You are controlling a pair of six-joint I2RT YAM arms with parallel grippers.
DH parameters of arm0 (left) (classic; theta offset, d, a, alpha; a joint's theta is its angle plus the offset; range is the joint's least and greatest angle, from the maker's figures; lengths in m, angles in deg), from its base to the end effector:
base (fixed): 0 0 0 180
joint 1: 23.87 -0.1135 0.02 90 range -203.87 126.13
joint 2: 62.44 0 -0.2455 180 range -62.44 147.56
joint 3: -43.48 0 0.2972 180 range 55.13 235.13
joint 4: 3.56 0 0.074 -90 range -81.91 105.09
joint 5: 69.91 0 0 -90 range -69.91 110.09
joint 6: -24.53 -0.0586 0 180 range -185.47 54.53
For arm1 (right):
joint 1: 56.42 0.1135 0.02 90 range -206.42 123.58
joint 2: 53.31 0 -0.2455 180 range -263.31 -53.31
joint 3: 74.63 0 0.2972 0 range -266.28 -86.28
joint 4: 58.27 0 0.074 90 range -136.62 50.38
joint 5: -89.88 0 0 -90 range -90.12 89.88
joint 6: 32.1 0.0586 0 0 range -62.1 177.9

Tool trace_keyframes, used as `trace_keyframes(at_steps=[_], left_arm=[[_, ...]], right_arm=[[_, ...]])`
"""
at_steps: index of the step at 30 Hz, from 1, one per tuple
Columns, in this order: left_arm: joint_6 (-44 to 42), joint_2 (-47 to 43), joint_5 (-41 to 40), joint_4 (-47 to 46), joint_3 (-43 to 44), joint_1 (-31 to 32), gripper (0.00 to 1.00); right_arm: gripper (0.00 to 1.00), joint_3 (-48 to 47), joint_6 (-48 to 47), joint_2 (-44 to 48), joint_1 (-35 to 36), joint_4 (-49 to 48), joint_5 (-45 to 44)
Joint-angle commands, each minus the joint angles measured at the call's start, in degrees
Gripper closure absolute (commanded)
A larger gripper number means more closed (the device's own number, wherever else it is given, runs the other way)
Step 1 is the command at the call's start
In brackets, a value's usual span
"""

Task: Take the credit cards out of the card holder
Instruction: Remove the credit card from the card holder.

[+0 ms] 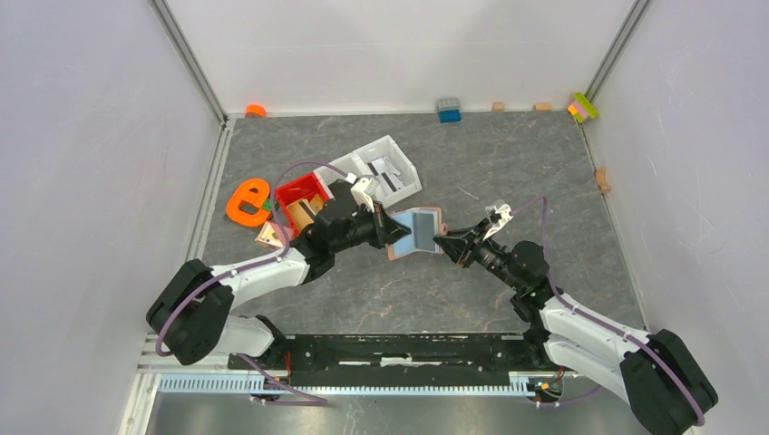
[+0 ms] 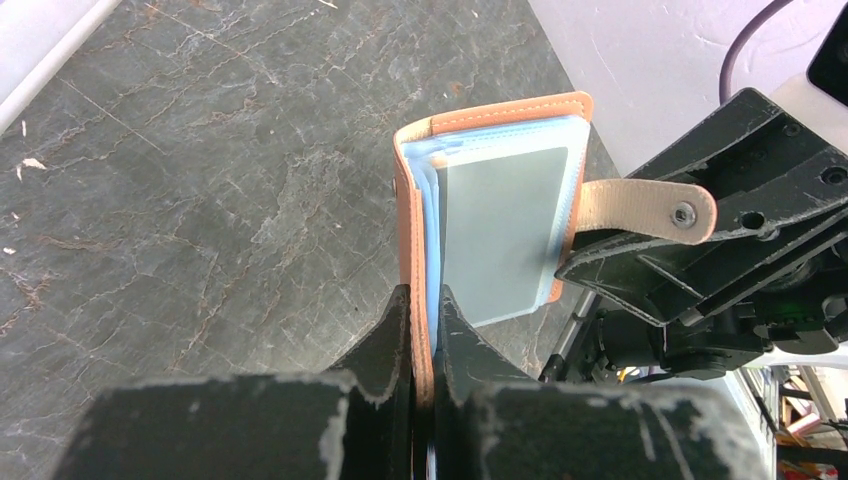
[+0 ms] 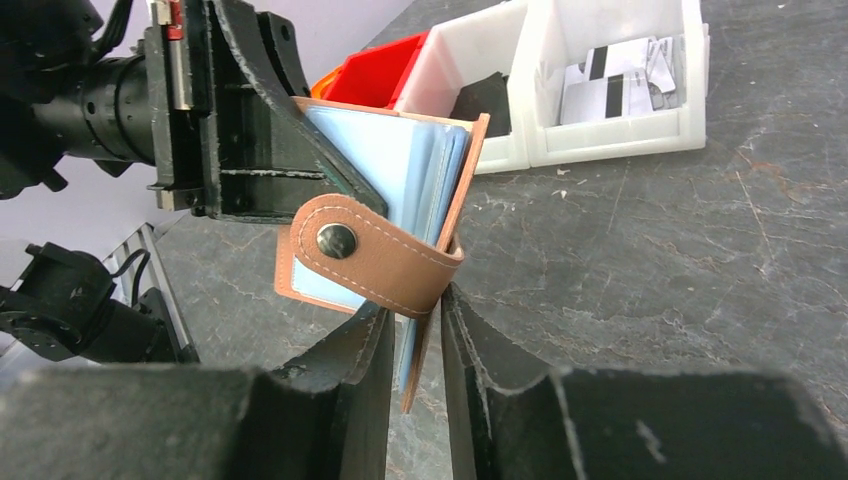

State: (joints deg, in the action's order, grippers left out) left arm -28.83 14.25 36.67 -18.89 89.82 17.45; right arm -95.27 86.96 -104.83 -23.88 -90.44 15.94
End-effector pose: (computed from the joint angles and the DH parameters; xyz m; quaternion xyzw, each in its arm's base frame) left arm 0.2486 -0.2408 0.1685 0.1197 0.7809 -0.4678 0.3962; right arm 0.2042 0.1495 0.1561 -0.1209 0.6889 0.4464 0.5581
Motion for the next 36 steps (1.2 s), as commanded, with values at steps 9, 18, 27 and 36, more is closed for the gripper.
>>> trace_keyframes(at_steps=[9, 18, 27, 36], left_arm=[[0.27, 1.19, 2.04, -1.91, 2.94, -0.36, 0.98], [0.80, 1.82, 4.06, -3.48, 2.98, -0.35, 0.98], [1.16, 1.79, 5.02, -5.00, 2.62, -0.36, 0.98], [1.55, 2.12, 5.83, -5.79, 2.63, -0.36, 0.98]], right_arm=[[0.80, -0.23, 0.32, -1.31, 0.25, -7.49, 4.32], [0.82, -0.17, 0.85, -1.84, 0.25, -8.96, 5.64], [0.86, -0.06, 1.69, -3.01, 0.25, -11.14, 7.48], [0.96, -1.91, 0.83, -4.45, 0.25, -5.89, 5.22]])
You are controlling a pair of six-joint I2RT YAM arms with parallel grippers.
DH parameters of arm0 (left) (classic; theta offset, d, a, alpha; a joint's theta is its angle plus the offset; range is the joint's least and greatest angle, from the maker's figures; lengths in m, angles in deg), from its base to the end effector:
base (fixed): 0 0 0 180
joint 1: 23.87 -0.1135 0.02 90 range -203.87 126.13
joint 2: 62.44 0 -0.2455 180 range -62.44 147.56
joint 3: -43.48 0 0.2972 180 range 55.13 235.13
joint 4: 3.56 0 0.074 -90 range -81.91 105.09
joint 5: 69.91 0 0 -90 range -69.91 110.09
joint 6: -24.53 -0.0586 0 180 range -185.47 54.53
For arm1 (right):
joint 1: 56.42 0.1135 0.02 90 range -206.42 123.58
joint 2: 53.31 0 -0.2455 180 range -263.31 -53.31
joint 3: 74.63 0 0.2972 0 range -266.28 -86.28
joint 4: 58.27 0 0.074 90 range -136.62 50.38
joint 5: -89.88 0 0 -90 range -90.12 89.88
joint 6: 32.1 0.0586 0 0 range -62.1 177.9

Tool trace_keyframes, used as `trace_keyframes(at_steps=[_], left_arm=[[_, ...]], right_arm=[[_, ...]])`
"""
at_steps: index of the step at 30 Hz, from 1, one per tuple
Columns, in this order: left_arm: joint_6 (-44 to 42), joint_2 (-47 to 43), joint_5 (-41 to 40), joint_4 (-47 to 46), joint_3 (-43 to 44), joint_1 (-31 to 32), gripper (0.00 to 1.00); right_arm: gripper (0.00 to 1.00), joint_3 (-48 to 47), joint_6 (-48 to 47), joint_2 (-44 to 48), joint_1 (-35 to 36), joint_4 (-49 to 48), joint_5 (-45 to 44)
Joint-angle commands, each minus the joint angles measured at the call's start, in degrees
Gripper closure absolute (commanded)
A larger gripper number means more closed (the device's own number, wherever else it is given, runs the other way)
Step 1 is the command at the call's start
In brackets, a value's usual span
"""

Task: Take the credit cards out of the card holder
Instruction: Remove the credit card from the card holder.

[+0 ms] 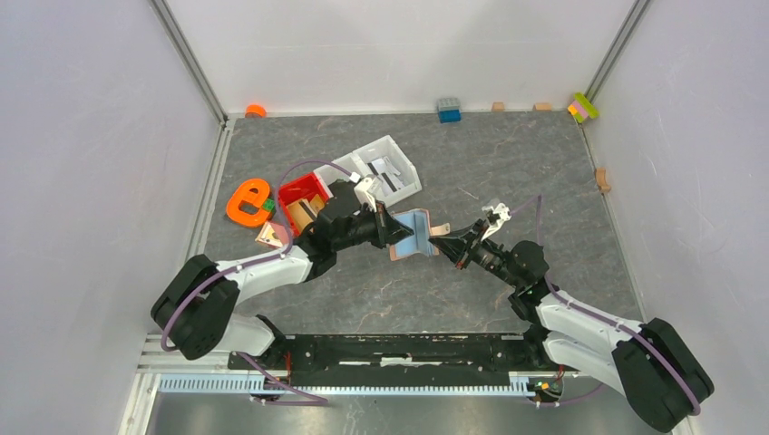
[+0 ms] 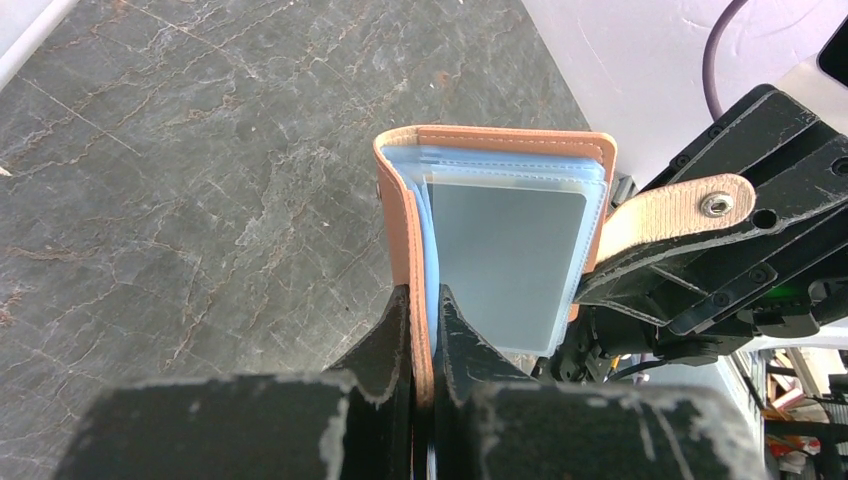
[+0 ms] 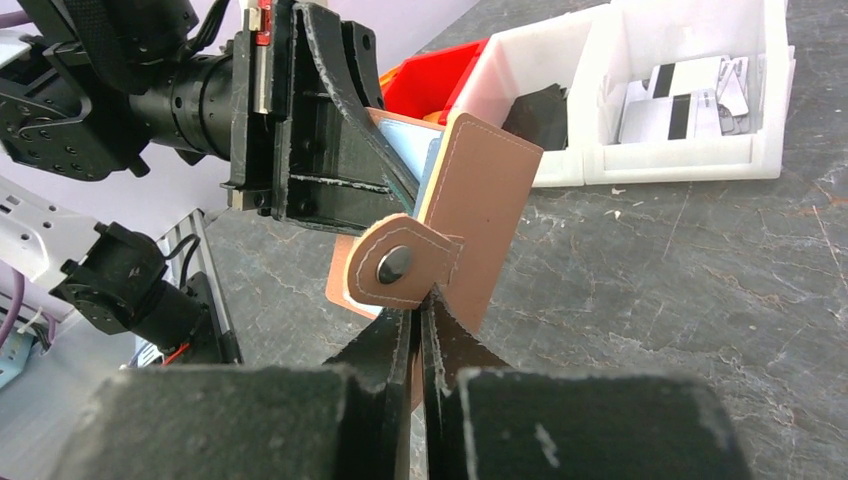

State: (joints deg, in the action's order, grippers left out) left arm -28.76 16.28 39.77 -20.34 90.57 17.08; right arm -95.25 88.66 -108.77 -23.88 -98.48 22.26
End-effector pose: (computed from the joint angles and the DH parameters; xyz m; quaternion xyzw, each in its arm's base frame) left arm 0.2513 -0.2442 0.1653 0.1330 0.7765 -0.4822 0.3831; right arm 0.2007 0.1545 0.1579 -0.1537 0.6581 0.4919 0.5490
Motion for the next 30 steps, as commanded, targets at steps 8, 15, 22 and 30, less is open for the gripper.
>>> trace_keyframes(at_steps=[8, 15, 22, 30], left_arm=[[1.61, -0.11, 3.02, -4.66, 1.69, 0.01, 0.98], [1.53, -0.23, 2.21, -3.63, 1.84, 0.01, 0.98], [1.20, 0.09, 0.97, -2.25, 2.10, 0.01, 0.98], [2.45, 1.37, 5.81, -5.94, 2.46, 0.01, 0.98]], right_arm=[[0.79, -4.69, -2.49, -2.77, 0.25, 9.91, -5.11], [0.66, -5.35, -2.70, -3.75, 0.25, 10.93, -5.43], [0.36, -4.06, -2.20, -2.98, 0.25, 8.22, -3.74], [0.33, -4.59, -1.55, -4.91, 0.25, 7.70, -2.41]])
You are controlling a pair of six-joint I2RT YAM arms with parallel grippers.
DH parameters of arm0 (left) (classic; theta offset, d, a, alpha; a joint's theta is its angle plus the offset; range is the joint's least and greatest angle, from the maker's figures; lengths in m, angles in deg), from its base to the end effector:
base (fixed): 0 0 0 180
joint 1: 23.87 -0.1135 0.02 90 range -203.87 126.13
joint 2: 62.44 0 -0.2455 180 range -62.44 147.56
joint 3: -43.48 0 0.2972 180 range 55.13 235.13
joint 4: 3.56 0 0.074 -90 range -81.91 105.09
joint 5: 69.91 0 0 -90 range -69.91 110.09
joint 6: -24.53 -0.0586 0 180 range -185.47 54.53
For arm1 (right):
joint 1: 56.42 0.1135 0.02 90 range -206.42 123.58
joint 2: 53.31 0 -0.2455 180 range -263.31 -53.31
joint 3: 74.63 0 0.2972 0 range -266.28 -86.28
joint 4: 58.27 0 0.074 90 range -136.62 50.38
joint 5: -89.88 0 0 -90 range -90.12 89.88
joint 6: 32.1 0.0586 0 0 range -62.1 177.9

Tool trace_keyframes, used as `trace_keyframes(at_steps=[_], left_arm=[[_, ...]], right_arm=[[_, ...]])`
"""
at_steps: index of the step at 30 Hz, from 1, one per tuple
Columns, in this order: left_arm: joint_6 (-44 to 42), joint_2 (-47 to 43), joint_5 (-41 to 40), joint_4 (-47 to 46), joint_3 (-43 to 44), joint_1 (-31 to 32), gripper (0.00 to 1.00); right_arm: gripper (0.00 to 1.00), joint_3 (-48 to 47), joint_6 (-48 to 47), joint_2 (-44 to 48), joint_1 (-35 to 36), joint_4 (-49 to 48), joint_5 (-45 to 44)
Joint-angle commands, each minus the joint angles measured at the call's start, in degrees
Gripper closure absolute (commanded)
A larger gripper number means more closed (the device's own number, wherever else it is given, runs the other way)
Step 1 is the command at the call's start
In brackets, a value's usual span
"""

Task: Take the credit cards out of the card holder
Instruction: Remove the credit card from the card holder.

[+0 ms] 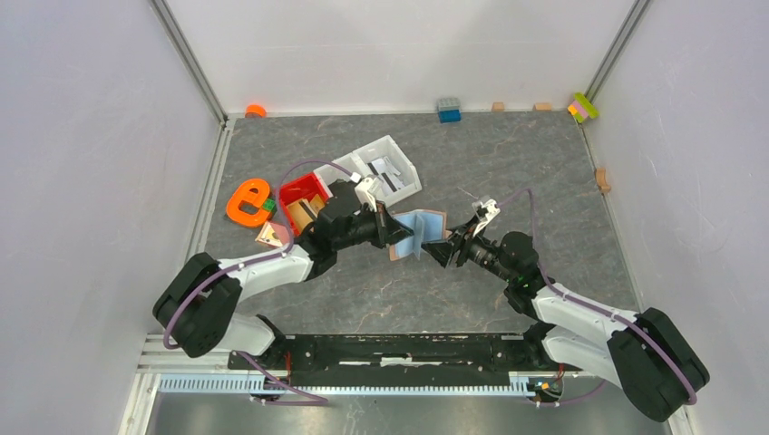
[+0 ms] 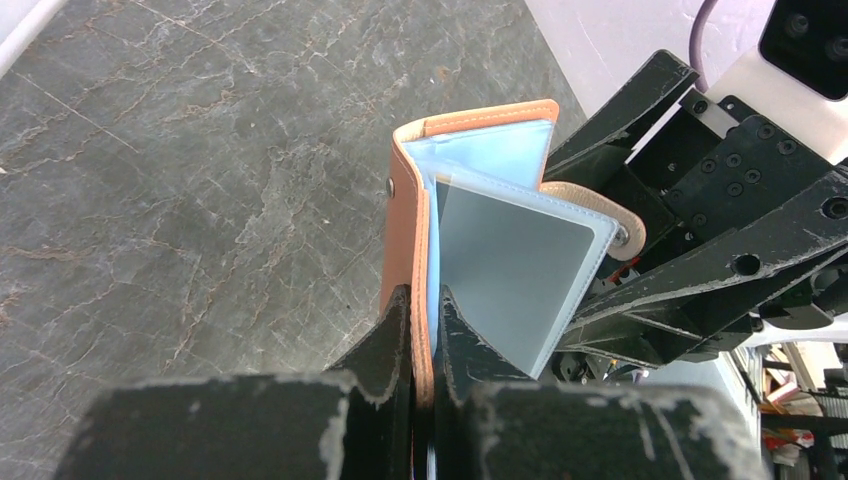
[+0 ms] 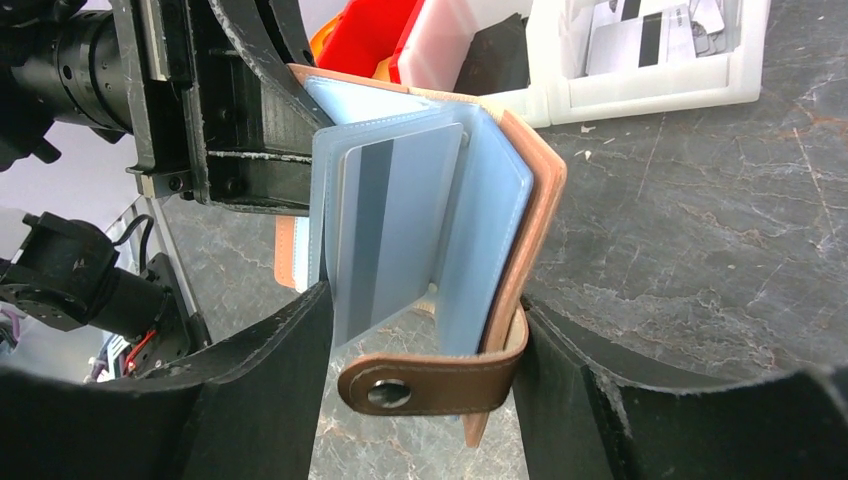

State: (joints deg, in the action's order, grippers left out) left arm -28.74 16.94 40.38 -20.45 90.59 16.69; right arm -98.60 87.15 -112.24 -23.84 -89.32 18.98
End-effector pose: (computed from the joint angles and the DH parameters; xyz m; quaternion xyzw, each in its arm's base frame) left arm 0.2530 -0.2433 0.1619 0.1329 0.7789 -0.4820 0.3785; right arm 0.2138 0.1594 0.1447 -0.1341 0.7171 0.4498 0.5152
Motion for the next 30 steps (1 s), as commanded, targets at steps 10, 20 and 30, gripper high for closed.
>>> trace_keyframes(at_steps=[10, 20, 30], left_arm=[[3.27, 2.27, 6.11, -6.23, 3.01, 0.39, 0.98], [2.66, 2.26, 4.80, -4.78, 3.13, 0.40, 0.98], [3.48, 2.30, 5.55, -6.07, 2.91, 0.40, 0.97]], right_arm=[[0.26, -0.95, 0.20, -0.76, 0.22, -2.12, 1.49], [0.16, -0.78, 0.39, -0.70, 0.28, -2.68, 1.96], [0.27, -3.64, -0.70, -2.34, 0.29, 6.61, -4.75]])
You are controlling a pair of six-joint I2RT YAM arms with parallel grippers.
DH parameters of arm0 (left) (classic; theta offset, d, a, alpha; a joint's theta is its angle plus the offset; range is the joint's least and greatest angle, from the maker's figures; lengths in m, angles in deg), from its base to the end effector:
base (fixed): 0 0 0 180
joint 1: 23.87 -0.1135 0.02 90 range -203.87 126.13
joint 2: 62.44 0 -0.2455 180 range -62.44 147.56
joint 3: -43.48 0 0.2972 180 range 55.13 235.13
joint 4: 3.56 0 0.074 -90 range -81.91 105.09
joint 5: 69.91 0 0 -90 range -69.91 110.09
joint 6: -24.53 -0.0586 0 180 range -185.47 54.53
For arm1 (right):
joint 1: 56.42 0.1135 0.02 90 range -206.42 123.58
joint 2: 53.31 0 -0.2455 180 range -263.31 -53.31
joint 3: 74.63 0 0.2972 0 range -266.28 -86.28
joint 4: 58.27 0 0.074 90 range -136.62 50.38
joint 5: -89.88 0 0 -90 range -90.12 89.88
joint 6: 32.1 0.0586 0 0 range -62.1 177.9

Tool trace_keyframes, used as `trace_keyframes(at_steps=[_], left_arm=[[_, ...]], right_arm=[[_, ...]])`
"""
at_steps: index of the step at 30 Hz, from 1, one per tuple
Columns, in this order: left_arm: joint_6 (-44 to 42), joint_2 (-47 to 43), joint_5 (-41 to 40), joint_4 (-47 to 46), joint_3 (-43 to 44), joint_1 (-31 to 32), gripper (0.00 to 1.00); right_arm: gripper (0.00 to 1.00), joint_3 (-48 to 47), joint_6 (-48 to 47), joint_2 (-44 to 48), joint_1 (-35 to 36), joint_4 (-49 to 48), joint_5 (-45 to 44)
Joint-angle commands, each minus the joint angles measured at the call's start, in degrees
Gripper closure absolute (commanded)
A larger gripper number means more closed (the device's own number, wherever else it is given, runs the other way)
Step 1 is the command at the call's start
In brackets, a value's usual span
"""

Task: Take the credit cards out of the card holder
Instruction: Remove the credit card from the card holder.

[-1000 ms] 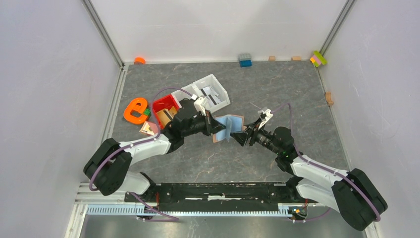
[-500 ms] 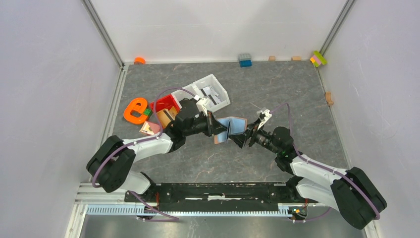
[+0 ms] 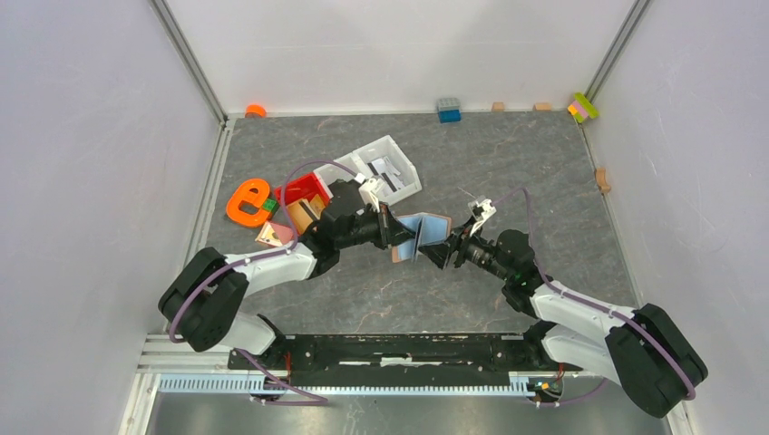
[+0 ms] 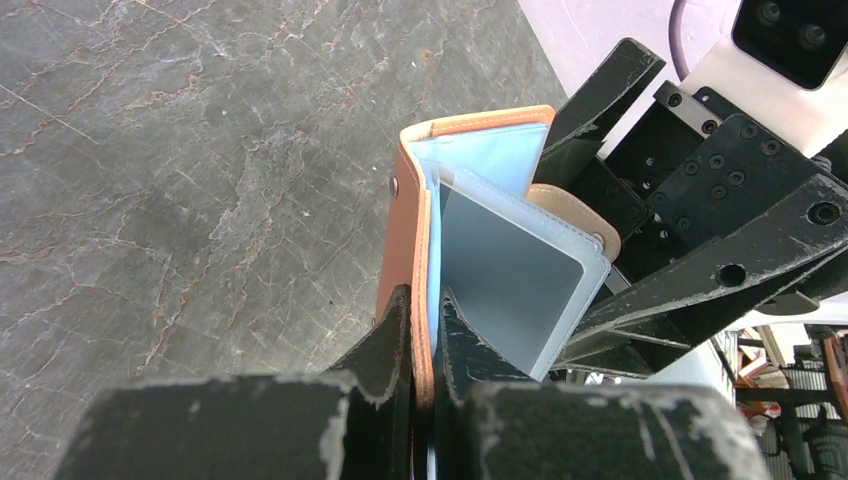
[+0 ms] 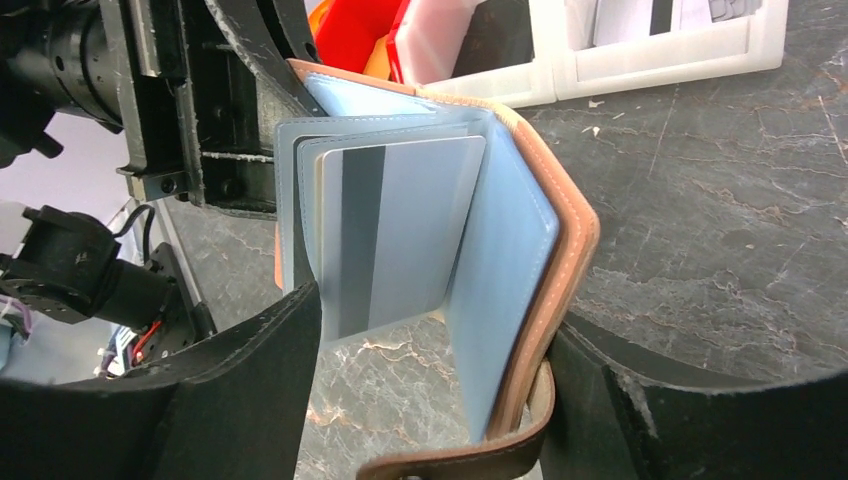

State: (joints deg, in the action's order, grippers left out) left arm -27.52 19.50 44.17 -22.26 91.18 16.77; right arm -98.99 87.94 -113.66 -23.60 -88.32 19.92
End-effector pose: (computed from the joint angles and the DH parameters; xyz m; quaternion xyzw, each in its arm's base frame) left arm 0.2531 -0.2488 0.1552 0.1444 0.7755 -0.5033 0.3527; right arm 0.2138 0.1618 0.1389 -0.1342 0.7284 0.4541 0.4952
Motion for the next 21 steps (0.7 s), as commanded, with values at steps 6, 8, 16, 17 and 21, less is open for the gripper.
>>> trace_keyframes(at_steps=[6, 8, 16, 17, 21], left_arm=[[2.51, -0.32, 1.33, -4.04, 2.02, -0.21, 0.96], [2.61, -0.20, 1.32, -4.19, 2.00, -0.30, 0.95], [3.44, 0.27, 1.91, -5.10, 1.68, -0.83, 0.95], [3.52, 0.33, 2.02, -5.12, 1.77, -0.82, 0.95], [3.53, 0.39, 0.95, -4.44, 1.73, -0.89, 0.94]], right_arm=[[0.32, -1.88, -1.49, 2.11, 0.03, 6.01, -8.99], [0.33, -1.43, -1.74, 3.19, -0.01, 5.59, -9.29], [0.41, -0.89, -1.69, 4.44, 0.01, 5.48, -10.35], [0.39, -1.09, -1.75, 4.01, 0.01, 5.27, -9.69], [0.26, -2.07, -1.55, 1.69, 0.04, 5.04, -7.18]])
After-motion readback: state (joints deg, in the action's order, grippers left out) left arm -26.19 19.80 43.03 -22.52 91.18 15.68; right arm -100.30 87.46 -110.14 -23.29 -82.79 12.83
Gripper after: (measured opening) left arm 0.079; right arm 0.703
